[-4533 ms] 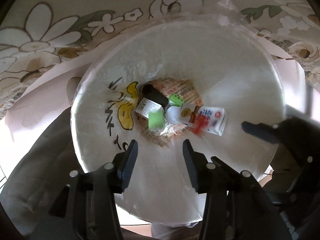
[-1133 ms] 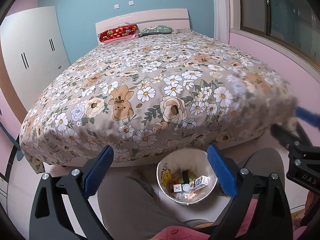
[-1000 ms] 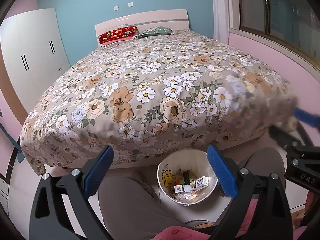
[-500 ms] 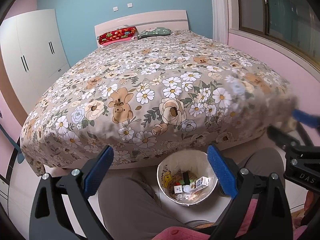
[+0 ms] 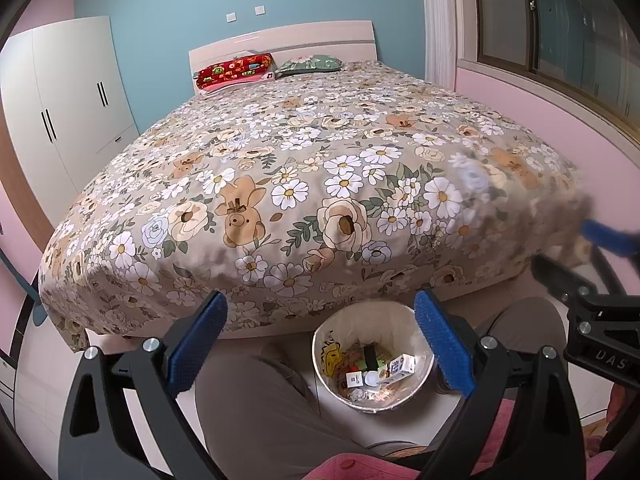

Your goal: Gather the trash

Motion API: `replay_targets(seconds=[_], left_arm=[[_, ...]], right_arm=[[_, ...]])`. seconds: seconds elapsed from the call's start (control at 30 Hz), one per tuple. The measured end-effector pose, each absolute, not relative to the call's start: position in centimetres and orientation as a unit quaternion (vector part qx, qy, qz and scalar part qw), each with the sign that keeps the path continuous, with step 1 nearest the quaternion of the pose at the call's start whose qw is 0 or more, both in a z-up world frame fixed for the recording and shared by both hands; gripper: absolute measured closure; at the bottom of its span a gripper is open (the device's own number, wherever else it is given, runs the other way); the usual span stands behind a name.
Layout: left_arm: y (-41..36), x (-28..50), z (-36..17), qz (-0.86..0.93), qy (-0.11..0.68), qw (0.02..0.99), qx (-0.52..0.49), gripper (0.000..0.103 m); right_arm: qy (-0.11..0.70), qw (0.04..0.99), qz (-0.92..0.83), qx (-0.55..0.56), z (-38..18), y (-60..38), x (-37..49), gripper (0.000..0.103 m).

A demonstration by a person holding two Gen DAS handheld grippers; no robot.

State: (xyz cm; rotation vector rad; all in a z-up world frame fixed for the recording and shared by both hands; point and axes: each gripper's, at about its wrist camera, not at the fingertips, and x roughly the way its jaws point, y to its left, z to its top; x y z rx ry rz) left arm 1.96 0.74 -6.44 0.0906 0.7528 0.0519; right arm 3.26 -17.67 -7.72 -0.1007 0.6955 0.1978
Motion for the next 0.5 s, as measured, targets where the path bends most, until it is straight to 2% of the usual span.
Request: replay_targets(seconds=[0.5], left_arm=[[0.72, 1.83, -6.22, 0.027, 0.361, 0.931, 0.044, 0.007]], right_arm=[[0.342, 0.933, 0.1, -0.05, -7.63, -17.79, 3.41, 0.018]])
